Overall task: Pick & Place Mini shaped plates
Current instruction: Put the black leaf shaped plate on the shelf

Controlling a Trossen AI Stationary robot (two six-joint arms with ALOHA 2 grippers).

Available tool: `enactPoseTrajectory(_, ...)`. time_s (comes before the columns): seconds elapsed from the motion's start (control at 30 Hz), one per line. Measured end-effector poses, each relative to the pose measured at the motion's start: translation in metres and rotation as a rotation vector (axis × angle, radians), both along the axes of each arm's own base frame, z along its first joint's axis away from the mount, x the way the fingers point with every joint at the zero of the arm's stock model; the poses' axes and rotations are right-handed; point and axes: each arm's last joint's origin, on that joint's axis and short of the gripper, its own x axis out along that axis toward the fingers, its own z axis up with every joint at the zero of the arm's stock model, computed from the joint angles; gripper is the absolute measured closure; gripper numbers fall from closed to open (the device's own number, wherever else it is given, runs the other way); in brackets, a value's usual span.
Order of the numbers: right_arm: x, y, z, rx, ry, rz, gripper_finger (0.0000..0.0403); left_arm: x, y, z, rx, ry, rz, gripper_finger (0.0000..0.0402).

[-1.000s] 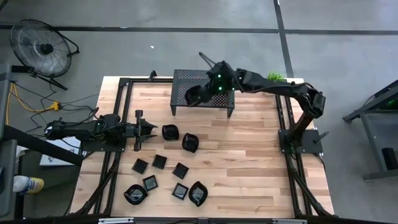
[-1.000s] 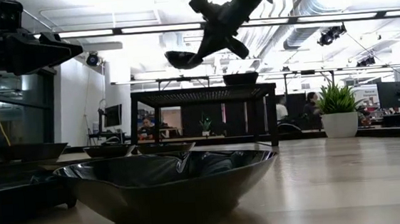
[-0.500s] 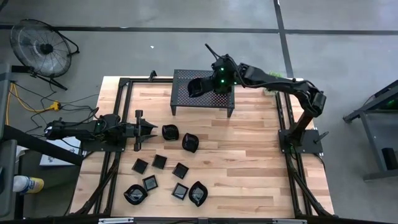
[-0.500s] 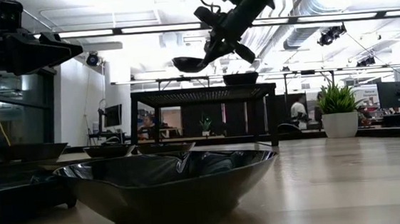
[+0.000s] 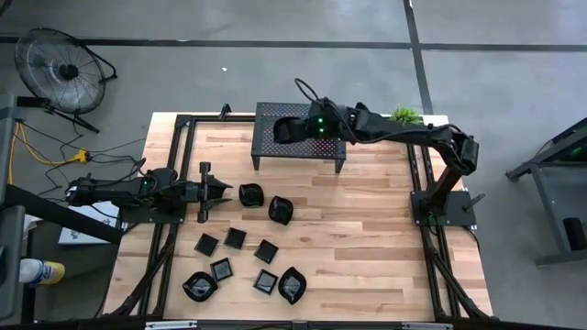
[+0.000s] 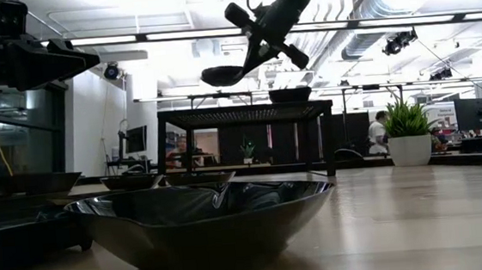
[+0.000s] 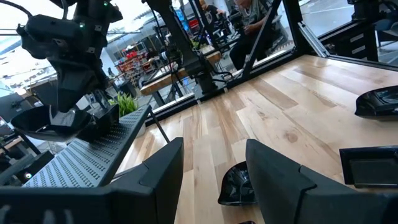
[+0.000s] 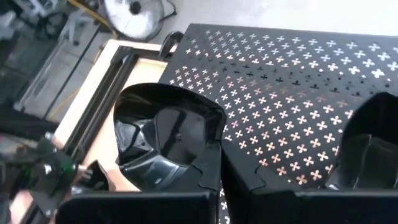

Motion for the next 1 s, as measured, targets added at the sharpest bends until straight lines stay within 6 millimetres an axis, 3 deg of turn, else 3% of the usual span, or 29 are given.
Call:
enactPoseTrajectory(0.6,-0.006,0.003,-0.007,0.036,0.066,-0.111,0.0402,0.000,0.000,0.000,0.000,0.000,0.000,0.0231)
enactPoseTrajectory(1.0,-0.012,-0.029,-0.005,0.010,0.048,-0.032,0.0402,0.000,0.000,0.000,0.000,0.000,0.000,0.0231)
